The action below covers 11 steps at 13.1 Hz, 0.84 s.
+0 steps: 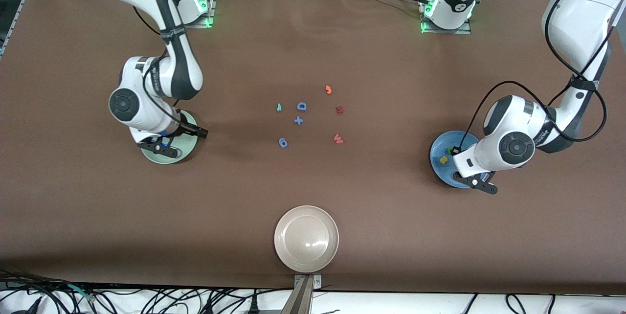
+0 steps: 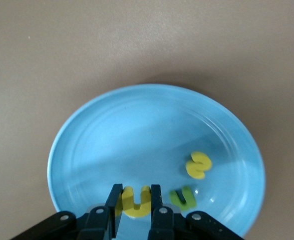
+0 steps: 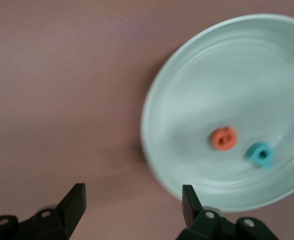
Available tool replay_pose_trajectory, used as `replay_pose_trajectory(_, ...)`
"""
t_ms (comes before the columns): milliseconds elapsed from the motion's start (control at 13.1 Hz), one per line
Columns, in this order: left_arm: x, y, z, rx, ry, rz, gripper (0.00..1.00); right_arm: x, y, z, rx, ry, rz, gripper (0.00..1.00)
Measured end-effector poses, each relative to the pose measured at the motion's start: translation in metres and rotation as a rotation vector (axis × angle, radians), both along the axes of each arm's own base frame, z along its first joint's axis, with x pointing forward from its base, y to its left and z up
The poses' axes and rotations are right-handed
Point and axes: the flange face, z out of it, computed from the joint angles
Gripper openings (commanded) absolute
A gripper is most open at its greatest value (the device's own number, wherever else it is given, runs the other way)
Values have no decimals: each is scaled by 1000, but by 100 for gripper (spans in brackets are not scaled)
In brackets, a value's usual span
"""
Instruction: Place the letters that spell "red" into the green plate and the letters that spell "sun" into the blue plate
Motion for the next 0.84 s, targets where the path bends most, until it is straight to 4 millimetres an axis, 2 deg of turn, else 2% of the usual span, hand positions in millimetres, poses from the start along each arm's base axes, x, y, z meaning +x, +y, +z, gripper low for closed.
replay_pose_trajectory(76, 1, 5, -8, -12, -9, 3, 69, -1, 28, 11, 1, -6, -15, 98)
replay_pose_trajectory(152, 2, 10, -16, -26, -13, 7, 100, -6, 57, 18, 0, -17, -24, 99)
replay_pose_trajectory(304, 1, 16, -26, -42, -11, 12, 100, -24, 112, 23, -9, -29, -26, 99)
replay_pose_trajectory(532, 5, 17, -17, -37, -19, 14, 100, -51, 177, 8, -11, -38, -47, 98)
replay_pose_trajectory(685, 8, 14, 13, -11, -19, 11, 100, -63, 199, -8, -4, -36, -41, 93)
replay_pose_trajectory(837, 10, 10, 48, 15, -42, 7, 100, -77, 219, -23, 5, -20, -42, 92)
